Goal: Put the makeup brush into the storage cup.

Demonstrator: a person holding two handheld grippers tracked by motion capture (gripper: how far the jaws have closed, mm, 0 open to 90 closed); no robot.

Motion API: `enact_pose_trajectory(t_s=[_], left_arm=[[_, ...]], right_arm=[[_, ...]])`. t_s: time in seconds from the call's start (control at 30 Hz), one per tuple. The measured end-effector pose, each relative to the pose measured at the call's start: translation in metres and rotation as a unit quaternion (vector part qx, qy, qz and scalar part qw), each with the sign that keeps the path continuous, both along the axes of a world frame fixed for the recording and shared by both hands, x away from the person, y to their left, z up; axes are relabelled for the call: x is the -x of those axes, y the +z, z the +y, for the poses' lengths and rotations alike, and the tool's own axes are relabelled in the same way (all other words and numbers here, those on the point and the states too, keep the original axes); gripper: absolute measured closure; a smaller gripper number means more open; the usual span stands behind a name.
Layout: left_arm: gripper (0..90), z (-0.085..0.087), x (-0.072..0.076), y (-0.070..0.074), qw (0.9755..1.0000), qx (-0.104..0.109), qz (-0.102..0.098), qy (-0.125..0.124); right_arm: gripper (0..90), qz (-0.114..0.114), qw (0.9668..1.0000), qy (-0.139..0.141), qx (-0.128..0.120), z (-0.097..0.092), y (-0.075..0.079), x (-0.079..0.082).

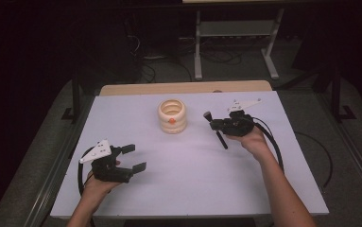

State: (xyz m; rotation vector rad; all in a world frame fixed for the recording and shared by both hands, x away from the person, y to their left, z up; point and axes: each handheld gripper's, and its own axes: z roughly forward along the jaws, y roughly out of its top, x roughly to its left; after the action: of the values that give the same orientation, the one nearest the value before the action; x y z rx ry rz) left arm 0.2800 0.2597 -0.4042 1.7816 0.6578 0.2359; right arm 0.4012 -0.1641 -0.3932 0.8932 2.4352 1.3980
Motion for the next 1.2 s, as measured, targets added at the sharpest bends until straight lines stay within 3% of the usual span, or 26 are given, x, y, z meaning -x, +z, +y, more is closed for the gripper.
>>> enact_pose_trajectory(t_s=[0.13, 0.57, 0.8, 1.2], left_arm=[[13.6, -0.006, -0.003, 0.002, 1.0000, 0.003, -0.007, -0.005], [13.9, -0.029, -0.020, 0.007, 0.9995, 0.011, -0.018, -0.022], [13.9, -0.040, -0.031, 0.010, 0.9989, 0.027, -0.022, -0.033], [13.8, -0.062, -0.046, 0.009, 0.9979, 0.029, -0.022, -0.054]], right_arm=[[76.6, -0.005, 1.0000, 0.004, -0.006, 0.001, 0.004, 0.002], [76.6, -0.024, 0.9977, 0.019, -0.061, 0.004, 0.017, 0.010], [76.6, -0.037, 0.9950, 0.025, -0.089, 0.007, 0.022, 0.013], [76.6, -0.040, 0.9902, 0.057, -0.121, 0.017, 0.028, 0.022]])
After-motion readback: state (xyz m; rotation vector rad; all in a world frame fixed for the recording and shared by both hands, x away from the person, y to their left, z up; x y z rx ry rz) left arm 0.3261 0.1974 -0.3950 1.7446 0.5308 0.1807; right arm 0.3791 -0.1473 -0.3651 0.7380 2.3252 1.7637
